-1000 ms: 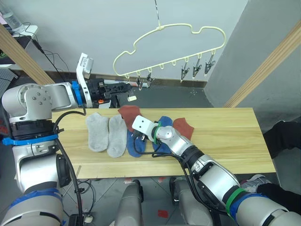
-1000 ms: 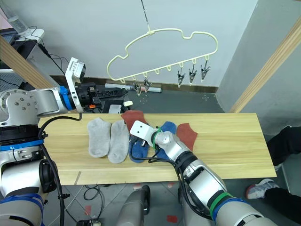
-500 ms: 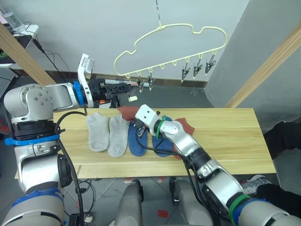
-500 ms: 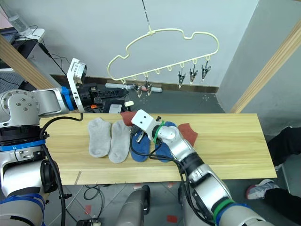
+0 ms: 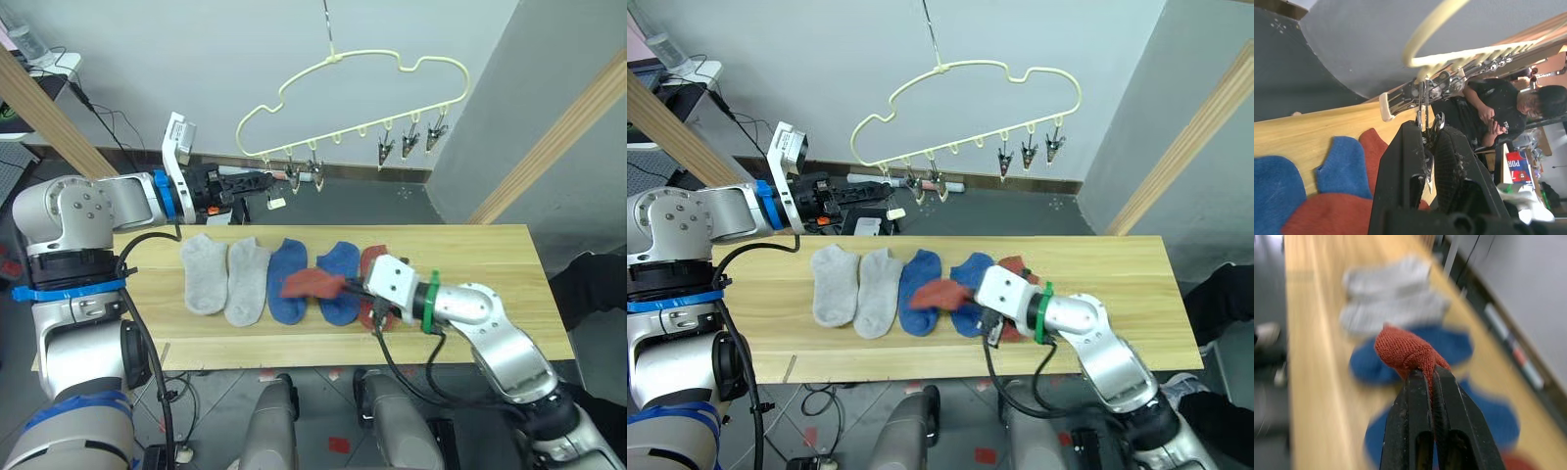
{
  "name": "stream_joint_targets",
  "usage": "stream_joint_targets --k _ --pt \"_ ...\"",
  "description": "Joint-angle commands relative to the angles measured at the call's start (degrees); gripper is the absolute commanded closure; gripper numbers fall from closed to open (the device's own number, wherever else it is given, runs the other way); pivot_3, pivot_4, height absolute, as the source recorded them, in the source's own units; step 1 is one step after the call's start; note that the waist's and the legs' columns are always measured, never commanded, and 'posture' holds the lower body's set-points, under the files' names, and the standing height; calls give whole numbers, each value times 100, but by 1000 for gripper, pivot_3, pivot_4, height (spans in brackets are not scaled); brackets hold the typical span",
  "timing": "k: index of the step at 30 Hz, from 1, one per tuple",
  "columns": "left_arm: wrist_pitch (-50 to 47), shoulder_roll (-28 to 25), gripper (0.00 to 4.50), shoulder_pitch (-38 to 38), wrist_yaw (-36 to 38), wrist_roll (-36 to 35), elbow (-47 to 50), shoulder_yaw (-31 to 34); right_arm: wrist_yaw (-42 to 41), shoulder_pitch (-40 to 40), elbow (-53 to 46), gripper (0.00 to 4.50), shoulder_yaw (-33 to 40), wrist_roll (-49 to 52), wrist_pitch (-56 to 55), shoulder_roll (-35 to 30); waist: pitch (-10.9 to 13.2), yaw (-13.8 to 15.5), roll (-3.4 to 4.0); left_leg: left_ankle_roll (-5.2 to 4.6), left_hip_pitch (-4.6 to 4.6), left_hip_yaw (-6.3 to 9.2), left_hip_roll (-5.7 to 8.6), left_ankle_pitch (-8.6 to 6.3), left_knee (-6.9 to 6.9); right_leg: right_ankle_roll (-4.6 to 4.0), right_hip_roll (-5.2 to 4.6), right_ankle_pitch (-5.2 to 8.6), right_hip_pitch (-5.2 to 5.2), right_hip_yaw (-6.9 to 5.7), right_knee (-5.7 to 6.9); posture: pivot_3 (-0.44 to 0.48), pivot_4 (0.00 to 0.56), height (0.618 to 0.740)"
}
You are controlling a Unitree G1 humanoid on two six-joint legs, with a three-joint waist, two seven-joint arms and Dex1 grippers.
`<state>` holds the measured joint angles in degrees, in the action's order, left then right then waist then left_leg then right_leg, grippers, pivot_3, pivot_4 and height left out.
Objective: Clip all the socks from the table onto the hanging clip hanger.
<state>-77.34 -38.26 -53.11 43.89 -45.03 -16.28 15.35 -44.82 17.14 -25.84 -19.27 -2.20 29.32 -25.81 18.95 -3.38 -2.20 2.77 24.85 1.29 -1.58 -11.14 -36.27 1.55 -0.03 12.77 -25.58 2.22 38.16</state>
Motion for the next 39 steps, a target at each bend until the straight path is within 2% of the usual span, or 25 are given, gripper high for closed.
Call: stream_joint_targets --k 1,3,7,11,18,19,20,22,31,34,36,39 --pt "143 16 4289 -131 165 -11 23 -99 248 150 -239 4476 139 21 -282 106 0 -44 0 0 -2 -2 -2 0 0 0 1 0 1 4 3 -101 333 740" --pt "177 17 4289 -163 208 -8 -21 -142 218 163 -177 4476 114 -26 -359 0 0 -62 0 0 -4 0 -5 1 -9 0 8 0 0 3 17 -108 333 740" --pt "206 23 4289 -184 243 -21 -53 -193 39 -64 29 4476 -166 -412 -942 -602 0 -47 0 0 -3 0 0 0 -26 1 9 2 -3 5 37 -111 334 740" --pt "222 1 4289 -158 284 -16 -46 -218 -114 -568 492 4476 -450 -852 -1902 -1297 1 -18 -1 -1 0 -2 4 -1 -37 2 6 3 -2 6 37 -112 335 740" --pt "201 -1 4289 -147 264 -27 -21 -209 -124 -779 987 4476 -516 -799 -2126 -1130 2 -68 -3 -1 -2 -2 -1 -1 -62 2 11 3 -2 9 64 -107 338 740" --pt "198 -2 4289 -145 260 -30 -20 -207 -108 -789 1031 4032 -492 -798 -2136 -1089 2 -70 -3 -1 -3 0 -2 0 -63 2 12 3 -2 8 68 -107 338 740" --pt "197 -8 4289 -136 260 -29 -9 -210 -153 -794 1047 3885 -493 -812 -2148 -1095 2 -73 -3 -1 -3 2 -2 0 -64 2 13 3 -2 7 70 -104 337 740" --pt "182 -31 4289 -120 261 -35 8 -201 -239 -809 988 3268 -444 -777 -2126 -1112 2 -74 -3 -1 -3 1 -2 0 -64 1 13 3 -2 7 70 -98 337 740" --pt "122 -126 4289 -90 261 -74 58 -165 -1139 -520 263 55 -213 334 -1340 -1128 2 -67 -3 -1 -3 4 -2 0 -64 2 12 3 -1 6 69 -78 332 740" --pt "109 -138 4289 -78 249 -81 92 -154 -1330 -166 266 55 -183 871 -648 -877 2 -67 -4 -1 -3 3 -2 0 -66 2 11 3 -1 6 69 -69 329 740" --pt "90 -148 4289 -67 245 -100 116 -127 -801 235 617 55 -5 977 -124 -291 2 -77 -4 -1 -3 3 -2 0 -65 2 11 3 -1 8 71 -67 324 740" --pt "99 -134 4289 -47 223 -94 138 -127 -6 620 1295 55 2 586 103 278 2 -77 -4 0 -4 6 -8 0 -65 1 16 3 -4 5 76 -70 324 740"
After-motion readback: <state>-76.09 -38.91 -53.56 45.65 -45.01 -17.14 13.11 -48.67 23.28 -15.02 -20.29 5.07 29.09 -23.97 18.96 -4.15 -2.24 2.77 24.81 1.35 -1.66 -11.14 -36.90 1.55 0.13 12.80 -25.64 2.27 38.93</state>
